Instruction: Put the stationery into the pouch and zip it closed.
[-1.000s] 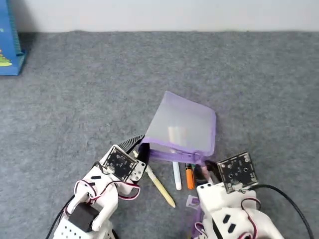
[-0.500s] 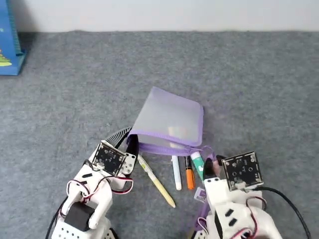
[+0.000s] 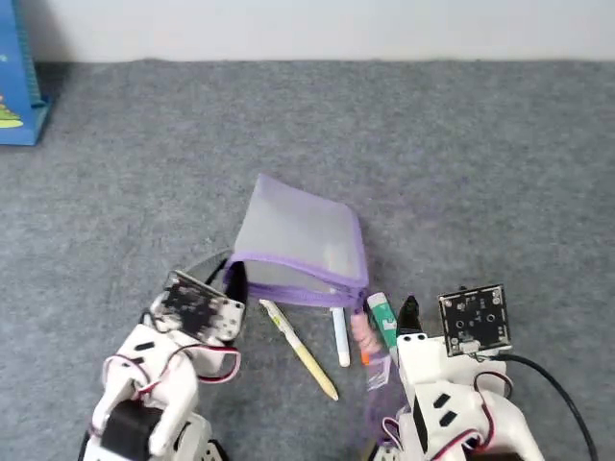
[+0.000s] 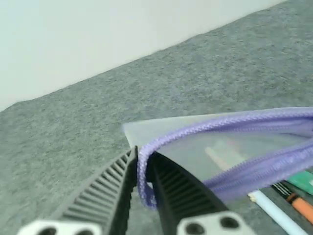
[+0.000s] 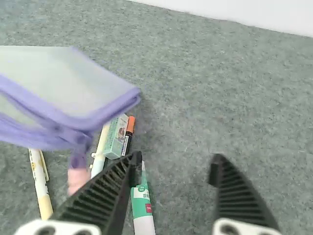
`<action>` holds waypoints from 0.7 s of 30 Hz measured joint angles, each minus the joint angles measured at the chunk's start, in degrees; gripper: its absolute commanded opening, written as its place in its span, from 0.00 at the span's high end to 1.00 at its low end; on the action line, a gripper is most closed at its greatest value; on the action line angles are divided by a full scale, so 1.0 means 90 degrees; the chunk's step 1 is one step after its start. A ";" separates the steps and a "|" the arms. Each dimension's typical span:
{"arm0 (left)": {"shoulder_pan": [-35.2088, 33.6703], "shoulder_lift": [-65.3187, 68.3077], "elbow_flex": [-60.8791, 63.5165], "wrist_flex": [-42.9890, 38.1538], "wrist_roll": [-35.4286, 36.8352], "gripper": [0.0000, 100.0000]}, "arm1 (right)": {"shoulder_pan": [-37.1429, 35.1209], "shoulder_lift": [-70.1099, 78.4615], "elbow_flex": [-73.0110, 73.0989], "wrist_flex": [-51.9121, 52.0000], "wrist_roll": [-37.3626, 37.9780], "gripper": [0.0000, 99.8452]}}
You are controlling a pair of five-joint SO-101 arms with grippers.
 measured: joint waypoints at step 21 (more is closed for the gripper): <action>-0.2325 0.0000 -0.0361 0.0068 0.1094 0.99 | 0.0459 0.5792 -0.1475 -0.0371 -0.0039 0.84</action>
